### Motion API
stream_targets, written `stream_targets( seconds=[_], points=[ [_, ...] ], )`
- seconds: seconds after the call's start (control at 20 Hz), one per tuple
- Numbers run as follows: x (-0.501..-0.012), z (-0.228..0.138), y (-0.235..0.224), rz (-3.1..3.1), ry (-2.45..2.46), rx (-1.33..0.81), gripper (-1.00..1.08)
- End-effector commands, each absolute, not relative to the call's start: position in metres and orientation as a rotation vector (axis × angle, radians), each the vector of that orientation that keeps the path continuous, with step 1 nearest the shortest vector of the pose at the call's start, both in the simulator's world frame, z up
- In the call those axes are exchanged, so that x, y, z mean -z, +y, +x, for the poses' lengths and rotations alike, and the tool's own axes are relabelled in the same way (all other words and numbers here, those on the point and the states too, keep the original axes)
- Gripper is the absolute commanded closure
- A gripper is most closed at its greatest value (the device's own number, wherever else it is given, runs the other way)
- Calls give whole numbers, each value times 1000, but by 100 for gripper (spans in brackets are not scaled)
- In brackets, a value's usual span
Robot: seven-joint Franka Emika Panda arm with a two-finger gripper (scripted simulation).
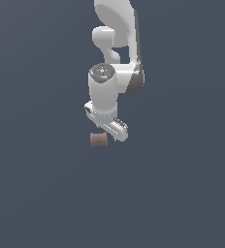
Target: Pick up the object and move it to a goal position.
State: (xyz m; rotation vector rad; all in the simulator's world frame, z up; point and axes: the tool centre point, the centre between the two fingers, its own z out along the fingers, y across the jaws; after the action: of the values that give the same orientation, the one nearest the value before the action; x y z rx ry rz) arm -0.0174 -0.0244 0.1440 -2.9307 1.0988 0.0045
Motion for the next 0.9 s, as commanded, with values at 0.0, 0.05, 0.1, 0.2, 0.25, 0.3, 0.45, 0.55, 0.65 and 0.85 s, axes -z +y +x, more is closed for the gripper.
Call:
stream_targets(
  seconds=[0.0, 0.05, 0.1, 0.2, 0.25, 0.3, 0.45, 0.55, 0.65, 0.85],
  points=[
    [-140, -19, -29, -2885, 1215, -6, -92],
    [-139, -20, -30, -2866, 1259, -7, -92],
    [-138, -21, -32, -2846, 1304, -7, -92],
    [-135, -23, -35, -2805, 1392, -8, -92],
    [-133, -24, -37, -2783, 1436, -8, -92],
    [-132, -25, -39, -2761, 1479, -8, -92],
    [-128, -27, -44, -2690, 1608, -9, -92],
    [-126, -29, -47, -2639, 1691, -8, -92],
    [-123, -31, -51, -2586, 1774, -8, -92],
    [-119, -34, -57, -2482, 1920, -6, -92]
  ],
)
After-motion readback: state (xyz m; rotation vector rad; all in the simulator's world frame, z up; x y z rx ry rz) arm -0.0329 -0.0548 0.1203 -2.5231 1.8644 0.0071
